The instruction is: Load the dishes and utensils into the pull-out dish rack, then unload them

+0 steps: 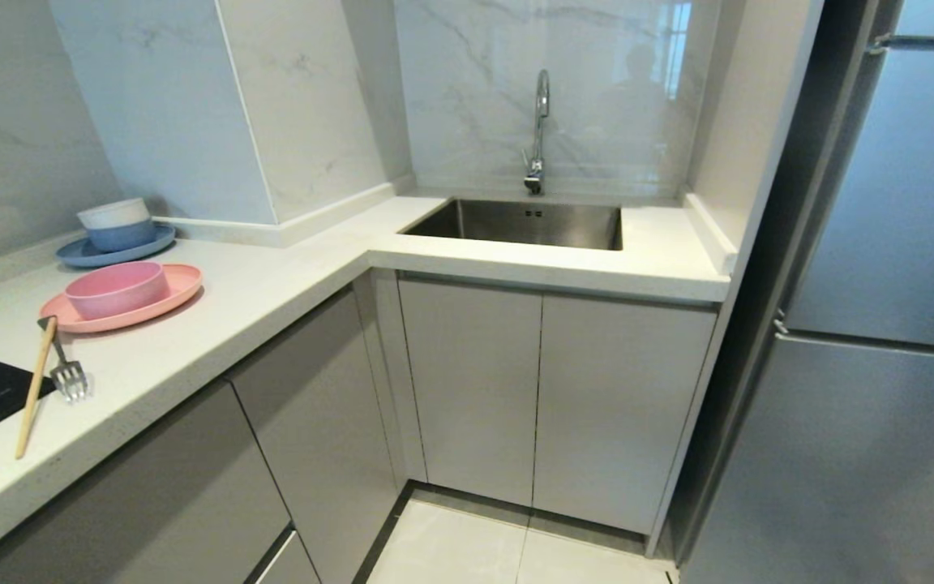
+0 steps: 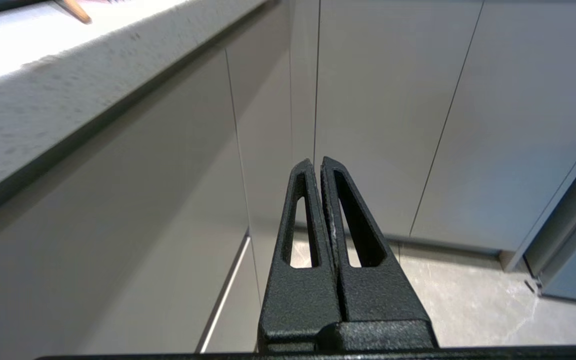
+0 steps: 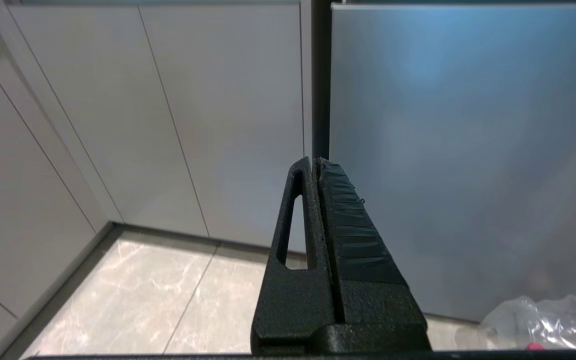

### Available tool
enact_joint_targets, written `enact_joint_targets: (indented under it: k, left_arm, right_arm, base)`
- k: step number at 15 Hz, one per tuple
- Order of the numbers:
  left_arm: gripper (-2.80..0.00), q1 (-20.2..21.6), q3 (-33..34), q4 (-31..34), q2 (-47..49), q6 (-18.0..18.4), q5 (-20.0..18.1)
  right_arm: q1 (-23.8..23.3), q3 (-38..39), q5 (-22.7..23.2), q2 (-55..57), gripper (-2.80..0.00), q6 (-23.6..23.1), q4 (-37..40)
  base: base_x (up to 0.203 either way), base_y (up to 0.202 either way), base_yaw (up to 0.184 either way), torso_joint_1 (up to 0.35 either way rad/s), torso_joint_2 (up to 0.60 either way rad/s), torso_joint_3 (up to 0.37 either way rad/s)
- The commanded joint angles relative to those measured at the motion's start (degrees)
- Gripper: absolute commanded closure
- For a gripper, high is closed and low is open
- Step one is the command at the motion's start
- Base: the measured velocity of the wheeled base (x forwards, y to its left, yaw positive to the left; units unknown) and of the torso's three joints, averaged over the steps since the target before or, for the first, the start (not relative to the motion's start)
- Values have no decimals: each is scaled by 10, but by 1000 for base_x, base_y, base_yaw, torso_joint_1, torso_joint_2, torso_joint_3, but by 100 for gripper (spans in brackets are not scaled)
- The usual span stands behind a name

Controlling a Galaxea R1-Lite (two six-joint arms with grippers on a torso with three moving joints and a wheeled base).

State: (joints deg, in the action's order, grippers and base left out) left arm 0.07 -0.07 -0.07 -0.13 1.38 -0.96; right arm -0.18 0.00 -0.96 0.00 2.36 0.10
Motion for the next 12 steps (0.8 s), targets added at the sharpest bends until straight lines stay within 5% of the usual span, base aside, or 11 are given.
enact_joint_targets:
  k: [1,12]
  left_arm:
    - [0,0,1,-1,0,0,0]
    - [0,0,1,0,0,-1,0]
  right_arm:
    - [0,1,0,0,0,0,0]
    - [0,1,0,0,0,0,0]
  base:
    - [0,0,0,4,4,203]
    - [0,0,0,3,2,189]
